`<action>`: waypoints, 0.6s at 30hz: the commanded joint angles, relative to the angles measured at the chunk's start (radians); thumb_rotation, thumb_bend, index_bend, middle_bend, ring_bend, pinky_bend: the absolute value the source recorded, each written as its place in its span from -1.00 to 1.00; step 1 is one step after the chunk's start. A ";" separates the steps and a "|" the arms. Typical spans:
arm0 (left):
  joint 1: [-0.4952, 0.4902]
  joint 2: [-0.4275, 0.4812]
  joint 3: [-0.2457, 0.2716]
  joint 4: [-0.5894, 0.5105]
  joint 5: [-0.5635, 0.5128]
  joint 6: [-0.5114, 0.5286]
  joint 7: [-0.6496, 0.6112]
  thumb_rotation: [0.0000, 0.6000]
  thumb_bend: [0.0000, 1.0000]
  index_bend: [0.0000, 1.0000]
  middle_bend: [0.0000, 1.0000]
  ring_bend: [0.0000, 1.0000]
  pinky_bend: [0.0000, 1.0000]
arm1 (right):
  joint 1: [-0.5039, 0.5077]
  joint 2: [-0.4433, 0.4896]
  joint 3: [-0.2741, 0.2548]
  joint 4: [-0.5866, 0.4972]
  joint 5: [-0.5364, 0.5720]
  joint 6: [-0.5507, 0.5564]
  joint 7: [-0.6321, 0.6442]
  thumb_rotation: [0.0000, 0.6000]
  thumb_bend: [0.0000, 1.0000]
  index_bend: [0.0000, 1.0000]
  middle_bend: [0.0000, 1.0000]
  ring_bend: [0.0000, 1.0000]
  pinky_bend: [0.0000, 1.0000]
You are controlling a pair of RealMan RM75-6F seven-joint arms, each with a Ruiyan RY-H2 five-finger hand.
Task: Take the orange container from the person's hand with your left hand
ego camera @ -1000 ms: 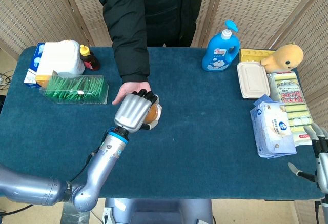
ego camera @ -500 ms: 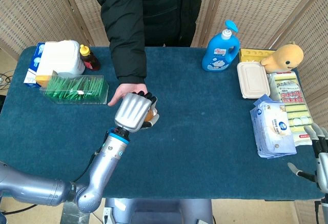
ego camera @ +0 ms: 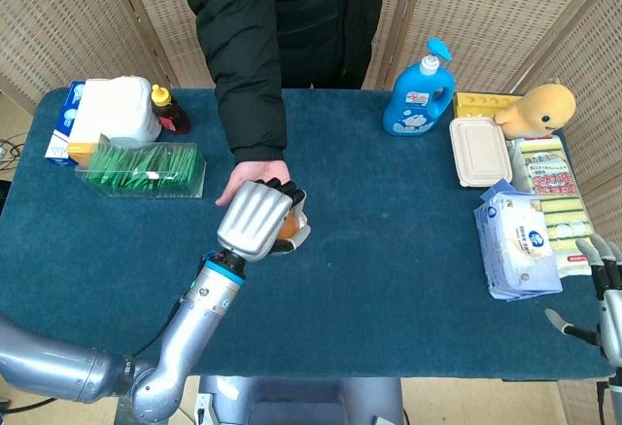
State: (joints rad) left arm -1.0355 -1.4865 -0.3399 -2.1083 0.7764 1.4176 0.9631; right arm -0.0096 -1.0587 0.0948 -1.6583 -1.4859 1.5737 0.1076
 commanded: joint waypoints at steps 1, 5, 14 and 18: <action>0.003 0.048 0.004 -0.054 -0.044 -0.010 0.027 1.00 -0.40 0.25 0.20 0.06 0.31 | 0.001 -0.002 0.000 0.000 0.000 -0.001 -0.003 1.00 -1.00 -0.82 -0.94 -1.00 -1.00; 0.022 0.091 0.042 -0.077 -0.058 -0.020 0.027 1.00 -0.40 0.25 0.20 0.06 0.31 | 0.001 -0.002 -0.001 -0.001 0.000 -0.002 -0.006 1.00 -1.00 -0.82 -0.94 -1.00 -1.00; 0.136 0.136 0.207 0.031 0.012 -0.085 -0.117 1.00 -0.40 0.25 0.20 0.06 0.31 | 0.002 -0.003 -0.003 -0.003 0.000 -0.005 -0.015 1.00 -1.00 -0.82 -0.94 -1.00 -1.00; 0.196 0.121 0.281 0.152 0.054 -0.139 -0.223 1.00 -0.40 0.25 0.20 0.06 0.31 | 0.004 -0.006 -0.005 -0.003 0.000 -0.009 -0.022 1.00 -1.00 -0.82 -0.94 -1.00 -1.00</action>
State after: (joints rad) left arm -0.8802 -1.3588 -0.1017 -2.0270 0.7977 1.3159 0.8040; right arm -0.0065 -1.0641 0.0905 -1.6612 -1.4858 1.5653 0.0863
